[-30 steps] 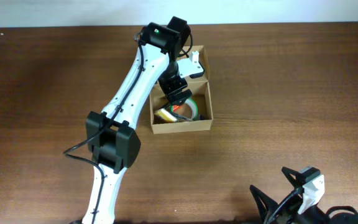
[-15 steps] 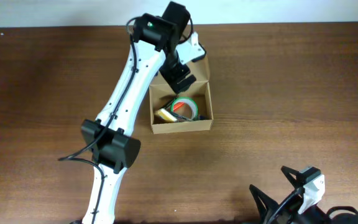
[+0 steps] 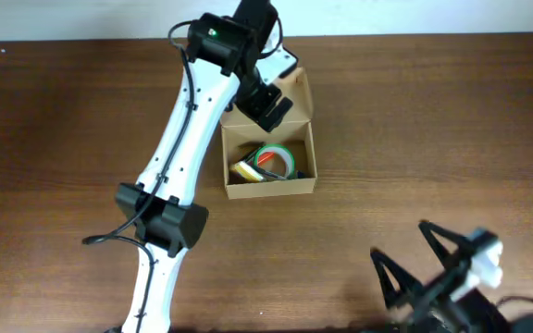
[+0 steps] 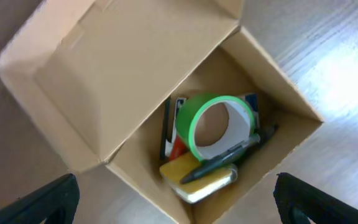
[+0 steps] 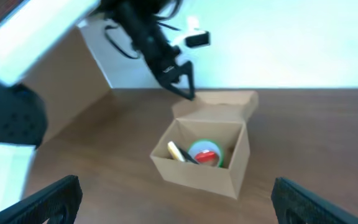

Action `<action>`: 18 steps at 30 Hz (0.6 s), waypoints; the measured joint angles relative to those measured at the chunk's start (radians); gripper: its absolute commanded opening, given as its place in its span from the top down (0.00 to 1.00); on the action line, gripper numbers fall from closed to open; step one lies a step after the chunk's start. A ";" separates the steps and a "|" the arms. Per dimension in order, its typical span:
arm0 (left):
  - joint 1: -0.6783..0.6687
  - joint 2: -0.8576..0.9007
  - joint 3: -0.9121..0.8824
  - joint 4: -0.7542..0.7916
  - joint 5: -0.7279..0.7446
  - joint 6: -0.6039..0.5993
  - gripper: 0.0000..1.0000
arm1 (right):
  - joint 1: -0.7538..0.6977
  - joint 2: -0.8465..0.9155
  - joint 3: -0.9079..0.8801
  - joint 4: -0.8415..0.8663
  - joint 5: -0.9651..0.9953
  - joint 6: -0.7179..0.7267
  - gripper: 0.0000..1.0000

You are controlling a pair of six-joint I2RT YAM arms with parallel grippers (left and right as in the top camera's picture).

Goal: Pack container
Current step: 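Lift the left gripper away and raise the right arm toward the box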

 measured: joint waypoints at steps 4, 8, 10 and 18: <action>0.060 0.000 0.000 -0.009 0.019 -0.037 0.00 | 0.000 0.317 0.179 -0.028 0.041 0.014 0.01; 0.142 0.000 0.000 -0.005 0.067 -0.053 0.04 | 0.000 0.637 0.403 -0.082 0.067 -0.037 0.00; 0.186 0.000 0.000 0.008 0.096 -0.069 0.22 | 0.000 0.771 0.507 -0.111 0.083 -0.082 0.39; 0.333 0.000 0.000 0.074 0.196 -0.119 0.98 | -0.064 1.138 0.789 -0.123 0.251 -0.181 0.97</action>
